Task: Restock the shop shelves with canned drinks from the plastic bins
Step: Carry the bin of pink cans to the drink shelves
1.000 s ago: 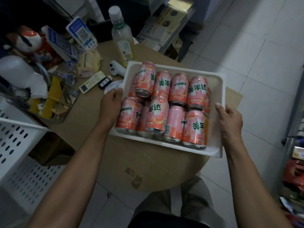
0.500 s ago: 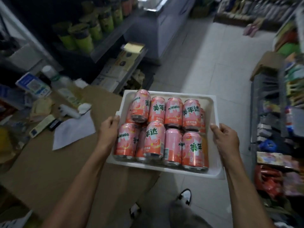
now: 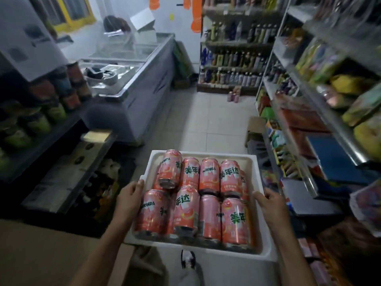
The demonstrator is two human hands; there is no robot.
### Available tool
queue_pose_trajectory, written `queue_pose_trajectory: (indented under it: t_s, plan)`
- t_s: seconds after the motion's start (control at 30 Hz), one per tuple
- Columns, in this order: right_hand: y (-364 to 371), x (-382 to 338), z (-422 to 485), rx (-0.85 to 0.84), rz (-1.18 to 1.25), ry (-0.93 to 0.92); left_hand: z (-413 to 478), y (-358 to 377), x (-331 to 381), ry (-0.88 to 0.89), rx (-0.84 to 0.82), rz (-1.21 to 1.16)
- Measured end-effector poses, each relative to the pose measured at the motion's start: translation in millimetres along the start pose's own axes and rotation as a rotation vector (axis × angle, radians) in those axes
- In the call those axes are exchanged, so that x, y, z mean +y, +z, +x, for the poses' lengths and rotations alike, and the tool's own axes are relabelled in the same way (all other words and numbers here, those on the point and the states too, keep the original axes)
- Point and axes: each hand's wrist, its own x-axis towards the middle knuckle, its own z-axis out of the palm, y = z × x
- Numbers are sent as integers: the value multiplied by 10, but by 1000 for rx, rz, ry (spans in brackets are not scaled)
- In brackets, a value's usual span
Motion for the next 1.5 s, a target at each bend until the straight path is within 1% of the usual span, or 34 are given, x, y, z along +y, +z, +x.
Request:
queue_pose_trajectory:
  t_s: [0.1,0.23,0.4,0.57,0.63,0.7,0.77,0.83,0.9,0.97,1.03,1.1,1.17,1.27,1.37,1.43,1.5]
  plan:
    - [-80,-114,661,48,2,-4,636,504,301,22,-57,0]
    - [-48,-325,1662,129,13,19,1686,1119,753,99,-125,-5]
    - [-36,-828,2958,175,57,65,3086,1822,1390,131,-224,-14]
    - [113,-1321,4234,243,73,46,4515,2440,2082,196,-304,21]
    - [198,-1446,4834,257,72,51,5080,2710,2347,211,-313,15]
    - [294,-1517,5527,286,88,12,5640,3014,2621,238,-329,6]
    - [410,-1689,6255,305,111,-15,6240,3356,2928,274,-312,35]
    - [521,-1852,7030,288,138,-38,6897,3698,3174,284,-296,70]
    - [631,-2006,7692,300,100,-57,7475,3948,3425,286,-303,92]
    - [686,-2235,8351,315,111,-27,8044,4220,3752,271,-305,88]
    - [738,-2449,8976,284,112,29,8550,4441,4118,268,-305,95]
    - [778,-2672,9543,281,115,45,9050,4645,4483,282,-334,74]
    - [794,-2926,10069,340,93,85,9622,4912,4809,298,-360,93]
    - [755,-3271,10874,394,215,116,10440,5440,5368,301,-404,55]
    - [661,-3618,11628,464,235,143,11263,6080,5905,380,-497,14]
    - [545,-3839,12097,531,224,148,11718,6500,6355,432,-574,11]
    - [375,-4226,12497,604,231,150,12125,6960,6903,501,-642,12]
